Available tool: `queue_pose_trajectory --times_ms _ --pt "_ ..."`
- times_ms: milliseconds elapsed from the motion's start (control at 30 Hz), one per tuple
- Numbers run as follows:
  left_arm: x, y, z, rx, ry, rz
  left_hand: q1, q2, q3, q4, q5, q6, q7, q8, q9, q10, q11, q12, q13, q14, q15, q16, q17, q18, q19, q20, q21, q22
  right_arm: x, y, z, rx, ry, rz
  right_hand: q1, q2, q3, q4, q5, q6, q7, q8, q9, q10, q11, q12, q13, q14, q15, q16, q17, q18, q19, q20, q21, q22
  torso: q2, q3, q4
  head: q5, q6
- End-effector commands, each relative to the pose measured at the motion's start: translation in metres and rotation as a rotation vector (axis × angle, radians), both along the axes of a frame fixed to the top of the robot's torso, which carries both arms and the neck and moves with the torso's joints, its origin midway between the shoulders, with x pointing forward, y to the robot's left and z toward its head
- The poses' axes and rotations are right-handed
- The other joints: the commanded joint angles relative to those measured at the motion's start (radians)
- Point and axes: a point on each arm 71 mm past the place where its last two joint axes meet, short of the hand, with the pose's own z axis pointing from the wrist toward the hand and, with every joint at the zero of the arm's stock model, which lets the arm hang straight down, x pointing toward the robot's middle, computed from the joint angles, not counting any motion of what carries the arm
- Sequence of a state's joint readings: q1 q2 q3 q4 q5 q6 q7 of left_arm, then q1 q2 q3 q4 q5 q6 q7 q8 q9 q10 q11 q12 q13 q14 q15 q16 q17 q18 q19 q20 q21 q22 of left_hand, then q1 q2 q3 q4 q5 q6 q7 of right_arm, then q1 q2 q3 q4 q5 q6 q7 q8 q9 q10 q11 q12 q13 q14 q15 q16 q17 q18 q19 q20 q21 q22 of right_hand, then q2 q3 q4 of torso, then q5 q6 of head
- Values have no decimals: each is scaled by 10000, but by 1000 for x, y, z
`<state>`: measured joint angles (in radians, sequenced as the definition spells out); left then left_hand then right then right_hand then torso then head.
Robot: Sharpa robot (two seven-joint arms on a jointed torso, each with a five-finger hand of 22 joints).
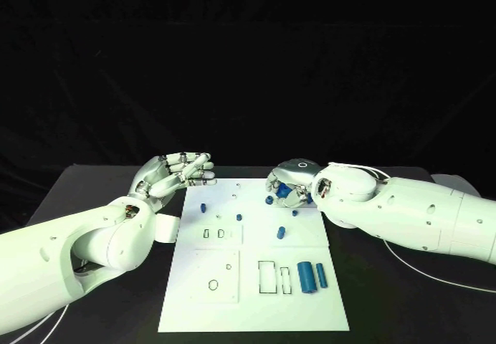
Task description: Assemble the parts on the task board
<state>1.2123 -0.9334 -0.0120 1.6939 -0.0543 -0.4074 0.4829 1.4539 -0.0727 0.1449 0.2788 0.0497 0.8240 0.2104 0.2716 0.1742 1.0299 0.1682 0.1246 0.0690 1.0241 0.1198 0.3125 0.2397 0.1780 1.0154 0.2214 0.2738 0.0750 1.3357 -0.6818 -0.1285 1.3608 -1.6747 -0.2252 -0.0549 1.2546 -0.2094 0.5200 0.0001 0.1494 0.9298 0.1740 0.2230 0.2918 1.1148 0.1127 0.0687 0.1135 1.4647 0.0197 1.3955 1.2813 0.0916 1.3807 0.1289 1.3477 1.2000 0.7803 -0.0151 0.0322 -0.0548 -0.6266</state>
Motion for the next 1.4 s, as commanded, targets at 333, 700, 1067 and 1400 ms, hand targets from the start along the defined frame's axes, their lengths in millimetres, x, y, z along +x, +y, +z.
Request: queue_pose_trajectory --times_ms 333,700,1067,1400 --pt "0 -1 4 -49 -83 -184 4 -8 -11 54 25 2 180 -4 -7 47 31 -59 -6 41 4 13 15 67 47 -1 8 -16 2 4 -4 -395 -45 26 134 115 166 99 56 209 -57 60 111 224 -72 74 48 566 47 219 178 -245 137 -6 267 370 89 -5 21 17 -34" --pt "1 -1 3 -47 -54 -214 -6 -4 -16 58 26 -3 186 -9 -9 43 36 -72 -8 37 8 9 25 66 51 0 4 -19 3 8 -7 -403 4 67 158 252 395 174 -30 406 -150 151 232 499 -159 128 85 583 -17 349 300 -292 237 -49 480 698 123 -1 20 42 -90" --pt "1 -1 3 -27 -6 -214 -13 5 -17 62 25 -5 191 -13 -10 42 40 -81 -8 36 10 8 32 66 55 0 2 -21 3 9 -8 -329 -61 47 158 308 500 216 -73 504 -196 206 308 640 -204 142 103 586 -53 398 333 -306 256 -79 548 804 147 6 12 56 -121" --pt "2 1 2 -2 81 -154 -23 29 -17 64 24 -31 228 -34 -18 19 61 -116 -13 36 18 6 56 65 68 1 -4 -25 0 8 1 489 -923 -2 324 712 815 187 -258 1056 -461 663 715 1336 -461 308 255 589 -258 484 370 -432 579 -250 963 1500 164 4 2 98 -87"
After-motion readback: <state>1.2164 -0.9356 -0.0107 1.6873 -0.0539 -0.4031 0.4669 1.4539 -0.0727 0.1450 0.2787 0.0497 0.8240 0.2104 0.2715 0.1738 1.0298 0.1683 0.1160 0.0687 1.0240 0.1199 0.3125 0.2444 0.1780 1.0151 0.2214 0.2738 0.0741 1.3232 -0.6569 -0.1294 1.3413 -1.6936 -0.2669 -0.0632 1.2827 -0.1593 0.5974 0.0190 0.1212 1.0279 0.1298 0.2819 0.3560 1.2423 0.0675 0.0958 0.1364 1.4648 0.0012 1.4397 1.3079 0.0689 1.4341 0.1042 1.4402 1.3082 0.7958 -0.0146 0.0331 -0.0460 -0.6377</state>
